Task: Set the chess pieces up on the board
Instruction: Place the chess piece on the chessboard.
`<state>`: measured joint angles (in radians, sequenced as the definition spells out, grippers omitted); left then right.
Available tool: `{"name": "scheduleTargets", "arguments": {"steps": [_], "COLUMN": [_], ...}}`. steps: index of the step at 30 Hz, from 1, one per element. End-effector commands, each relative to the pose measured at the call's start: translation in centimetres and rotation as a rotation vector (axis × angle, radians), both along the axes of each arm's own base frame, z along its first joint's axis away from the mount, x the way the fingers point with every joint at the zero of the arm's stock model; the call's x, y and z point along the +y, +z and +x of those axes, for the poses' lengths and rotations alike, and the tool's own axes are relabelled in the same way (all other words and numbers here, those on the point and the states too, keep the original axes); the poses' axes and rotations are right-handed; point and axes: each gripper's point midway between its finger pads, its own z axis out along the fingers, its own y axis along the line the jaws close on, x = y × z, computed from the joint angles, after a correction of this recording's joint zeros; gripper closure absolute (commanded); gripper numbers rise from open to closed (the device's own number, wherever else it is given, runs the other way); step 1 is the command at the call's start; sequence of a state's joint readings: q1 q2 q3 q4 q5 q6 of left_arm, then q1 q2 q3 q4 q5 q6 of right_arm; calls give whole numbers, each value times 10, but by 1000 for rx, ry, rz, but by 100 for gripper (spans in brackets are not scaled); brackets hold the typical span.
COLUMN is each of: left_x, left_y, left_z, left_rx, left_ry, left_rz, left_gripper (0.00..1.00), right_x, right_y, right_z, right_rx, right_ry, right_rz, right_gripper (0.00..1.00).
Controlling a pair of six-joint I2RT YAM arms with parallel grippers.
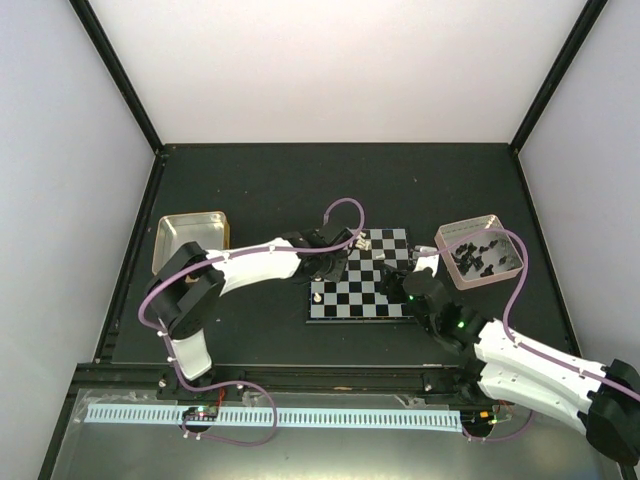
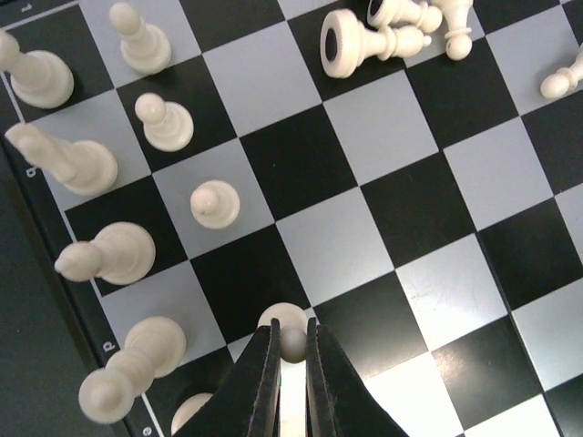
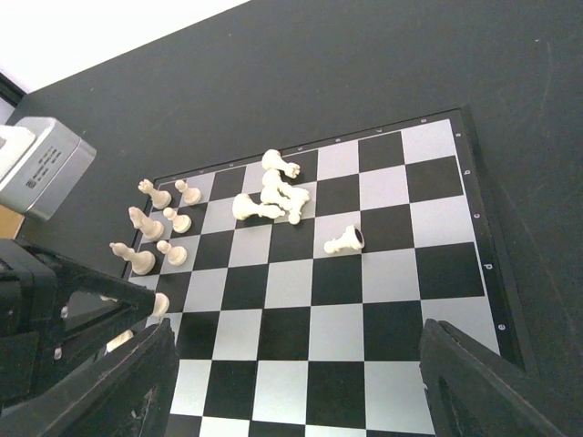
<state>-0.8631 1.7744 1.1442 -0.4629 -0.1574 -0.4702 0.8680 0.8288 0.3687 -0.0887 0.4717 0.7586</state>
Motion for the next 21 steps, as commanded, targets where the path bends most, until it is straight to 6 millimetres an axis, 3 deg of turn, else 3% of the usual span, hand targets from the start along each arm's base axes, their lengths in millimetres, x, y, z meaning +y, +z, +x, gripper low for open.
{"name": "scheduleTargets", "arguments": {"steps": [1,21], "left_x": [-5,-2], "left_y": [10,-1], "left_z": [19,25], "left_rx": [-37,-13], "left_ry": [16,15], "left_rz": [1,59], "left_gripper": [95,92], "right_x": [-3,3], "right_y": [5,5], "right_z": [4,6], "right_rx": [-18,-11], "right_ry": [-29,-8], "right_rz": [8,-1], "right_gripper": [27,27]}}
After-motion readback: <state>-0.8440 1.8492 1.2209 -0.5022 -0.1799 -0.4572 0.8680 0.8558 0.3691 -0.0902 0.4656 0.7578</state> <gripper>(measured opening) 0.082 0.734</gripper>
